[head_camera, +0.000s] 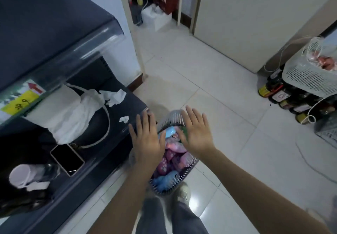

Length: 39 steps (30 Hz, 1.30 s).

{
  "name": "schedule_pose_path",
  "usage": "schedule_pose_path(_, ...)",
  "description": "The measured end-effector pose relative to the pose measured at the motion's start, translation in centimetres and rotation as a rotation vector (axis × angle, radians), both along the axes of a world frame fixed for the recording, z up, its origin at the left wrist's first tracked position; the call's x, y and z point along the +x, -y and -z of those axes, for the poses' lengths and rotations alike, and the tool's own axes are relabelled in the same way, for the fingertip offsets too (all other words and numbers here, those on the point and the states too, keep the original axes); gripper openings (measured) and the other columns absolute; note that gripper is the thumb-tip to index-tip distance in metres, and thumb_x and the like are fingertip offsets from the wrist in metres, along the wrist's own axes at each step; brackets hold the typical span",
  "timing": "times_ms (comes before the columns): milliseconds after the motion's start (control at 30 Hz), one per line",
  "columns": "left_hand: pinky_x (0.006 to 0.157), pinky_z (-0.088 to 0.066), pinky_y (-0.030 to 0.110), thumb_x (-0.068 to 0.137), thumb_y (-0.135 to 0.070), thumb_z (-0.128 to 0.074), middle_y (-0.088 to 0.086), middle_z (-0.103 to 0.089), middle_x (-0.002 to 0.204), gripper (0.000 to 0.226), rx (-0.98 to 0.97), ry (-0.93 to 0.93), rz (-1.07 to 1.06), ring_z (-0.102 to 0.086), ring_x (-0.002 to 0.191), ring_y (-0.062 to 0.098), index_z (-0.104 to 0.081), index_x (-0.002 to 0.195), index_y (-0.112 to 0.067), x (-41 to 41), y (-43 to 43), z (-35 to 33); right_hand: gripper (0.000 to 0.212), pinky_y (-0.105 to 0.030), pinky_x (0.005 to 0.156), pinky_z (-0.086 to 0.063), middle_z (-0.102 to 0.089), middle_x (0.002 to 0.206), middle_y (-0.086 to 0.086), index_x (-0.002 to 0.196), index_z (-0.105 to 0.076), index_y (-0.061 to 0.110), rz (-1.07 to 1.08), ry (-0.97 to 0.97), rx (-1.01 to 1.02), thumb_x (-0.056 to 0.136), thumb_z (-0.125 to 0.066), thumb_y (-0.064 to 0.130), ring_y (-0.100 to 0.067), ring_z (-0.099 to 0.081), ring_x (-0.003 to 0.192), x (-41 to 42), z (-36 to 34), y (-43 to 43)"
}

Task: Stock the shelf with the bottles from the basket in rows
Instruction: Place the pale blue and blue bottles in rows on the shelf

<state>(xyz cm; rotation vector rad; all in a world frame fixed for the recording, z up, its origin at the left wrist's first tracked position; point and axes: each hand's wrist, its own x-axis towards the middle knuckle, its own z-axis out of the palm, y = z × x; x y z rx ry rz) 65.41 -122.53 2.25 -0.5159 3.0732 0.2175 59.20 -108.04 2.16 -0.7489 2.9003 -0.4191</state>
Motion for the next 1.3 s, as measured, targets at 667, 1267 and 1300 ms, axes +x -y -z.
schedule_pose_path(667, 0.114, -0.022, 0.036, 0.091, -0.036, -0.05, 0.01, -0.022, 0.154, 0.07, 0.336, 0.655, -0.069, -0.021, 0.141, 0.024, -0.017, 0.148, -0.013, 5.0, 1.6, 27.3, 0.045, -0.045, 0.114, -0.014, -0.049, 0.132, -0.015, 0.13, -0.044, 0.003, -0.558, 0.726, 0.487, 0.086, -0.054, 0.005, -0.033, -0.042, 0.123, 6.3, 25.8, 1.6)
schedule_pose_path(1267, 0.101, -0.037, 0.029, 0.094, -0.033, -0.05, 0.006, -0.054, 0.135, 0.042, 0.425, 1.138, 0.046, -0.051, 0.124, 0.023, -0.051, 0.131, -0.015, 5.9, -0.5, 31.7, 0.065, -0.035, 0.095, -0.042, -0.054, 0.126, -0.005, 0.127, -0.048, 0.015, -0.35, 0.819, 0.103, 0.071, -0.077, 0.028, -0.023, -0.051, 0.113, -0.2, 24.6, -1.2)
schedule_pose_path(1300, 0.099, -0.039, 0.027, 0.091, -0.037, -0.055, 0.005, -0.056, 0.133, 0.043, 0.424, 1.125, 0.017, -0.053, 0.122, 0.021, -0.054, 0.129, -0.016, 6.0, -0.8, 31.7, 0.063, -0.035, 0.093, -0.043, -0.057, 0.12, -0.004, 0.122, -0.051, 0.016, -0.224, 0.847, 0.005, 0.068, -0.08, 0.029, -0.021, -0.053, 0.108, -0.7, 24.0, -1.7)
